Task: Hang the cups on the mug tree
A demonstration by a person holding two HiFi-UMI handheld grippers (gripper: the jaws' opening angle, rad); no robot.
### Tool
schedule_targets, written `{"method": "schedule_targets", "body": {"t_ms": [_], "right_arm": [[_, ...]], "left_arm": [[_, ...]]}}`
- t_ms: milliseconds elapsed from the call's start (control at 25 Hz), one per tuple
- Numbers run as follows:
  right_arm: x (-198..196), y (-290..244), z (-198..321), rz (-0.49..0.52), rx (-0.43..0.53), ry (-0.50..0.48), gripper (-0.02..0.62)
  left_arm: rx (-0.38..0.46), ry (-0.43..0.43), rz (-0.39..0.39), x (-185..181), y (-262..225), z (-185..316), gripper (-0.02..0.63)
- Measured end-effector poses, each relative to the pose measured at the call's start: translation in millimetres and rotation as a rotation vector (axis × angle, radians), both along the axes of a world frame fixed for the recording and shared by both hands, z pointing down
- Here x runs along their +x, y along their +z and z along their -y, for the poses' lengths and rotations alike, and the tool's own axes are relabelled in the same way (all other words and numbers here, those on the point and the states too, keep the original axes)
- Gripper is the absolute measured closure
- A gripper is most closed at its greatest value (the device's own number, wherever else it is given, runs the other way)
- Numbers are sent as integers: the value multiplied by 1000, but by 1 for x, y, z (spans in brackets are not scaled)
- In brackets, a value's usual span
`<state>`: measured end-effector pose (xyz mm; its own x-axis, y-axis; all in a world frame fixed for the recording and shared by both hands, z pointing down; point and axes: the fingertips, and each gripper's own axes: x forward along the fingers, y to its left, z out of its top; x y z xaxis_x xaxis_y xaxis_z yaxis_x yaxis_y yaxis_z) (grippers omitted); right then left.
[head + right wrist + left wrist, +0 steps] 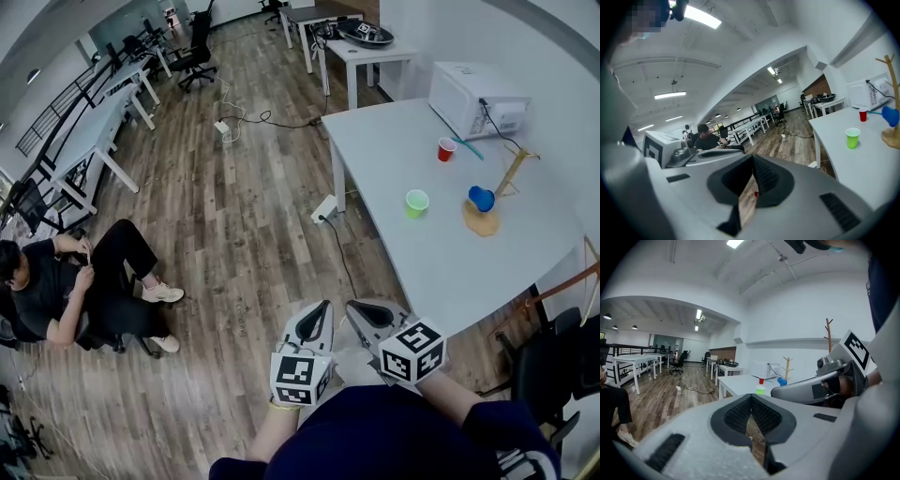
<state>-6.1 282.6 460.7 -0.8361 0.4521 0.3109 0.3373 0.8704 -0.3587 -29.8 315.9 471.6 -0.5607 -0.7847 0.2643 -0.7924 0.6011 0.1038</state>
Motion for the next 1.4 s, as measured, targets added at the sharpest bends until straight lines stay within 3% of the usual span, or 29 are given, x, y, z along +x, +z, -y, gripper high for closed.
{"method": "schedule_targets", "body": {"t_ms": [320, 880, 1400], "right_arm": [[-55, -5, 3, 16, -15, 9, 566], [-136, -13, 57, 39, -12, 107, 566], [-180, -18, 139, 72, -4, 281, 566]], "left_arm": [[-10, 11, 5, -54, -5, 6, 586], [-16, 93, 13, -137, -9, 58, 586], [-25, 232, 38, -189, -3, 133, 586]]}}
